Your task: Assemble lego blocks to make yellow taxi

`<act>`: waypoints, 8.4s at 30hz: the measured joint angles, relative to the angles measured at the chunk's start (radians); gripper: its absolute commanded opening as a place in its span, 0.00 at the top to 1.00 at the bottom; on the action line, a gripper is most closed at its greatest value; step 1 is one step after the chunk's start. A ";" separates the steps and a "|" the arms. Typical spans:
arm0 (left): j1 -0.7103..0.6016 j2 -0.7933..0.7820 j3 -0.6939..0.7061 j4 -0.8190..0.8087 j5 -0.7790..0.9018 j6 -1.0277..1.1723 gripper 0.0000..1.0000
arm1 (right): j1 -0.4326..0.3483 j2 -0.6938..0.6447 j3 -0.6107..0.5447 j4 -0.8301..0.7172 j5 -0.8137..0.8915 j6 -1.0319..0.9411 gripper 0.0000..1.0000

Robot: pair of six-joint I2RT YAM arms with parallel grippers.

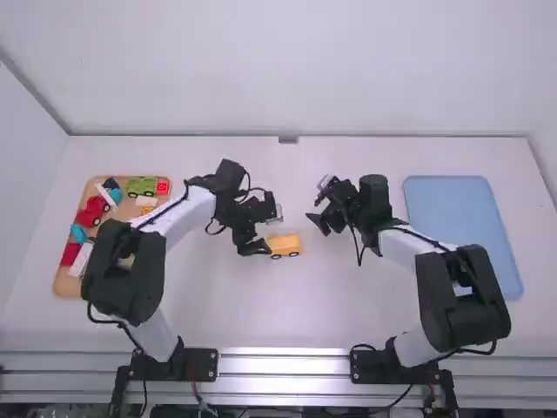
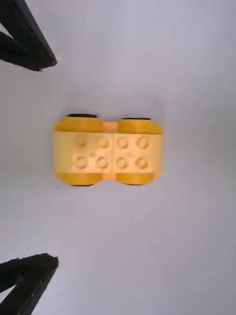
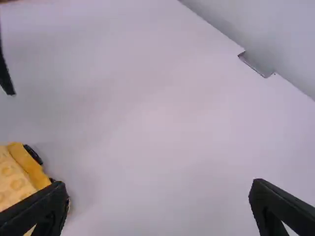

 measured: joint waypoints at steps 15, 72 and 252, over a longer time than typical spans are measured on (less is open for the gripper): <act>0.000 -0.002 0.240 -0.137 -0.607 -0.537 0.01 | 0.000 0.000 0.000 0.045 0.003 0.047 0.02; 0.743 -0.018 0.257 -0.040 -0.565 -0.840 0.01 | 0.018 0.000 0.000 0.211 0.006 0.143 0.02; 0.246 -0.053 -0.502 1.215 0.058 -0.926 0.01 | 0.148 0.133 0.578 -0.737 0.225 0.273 0.91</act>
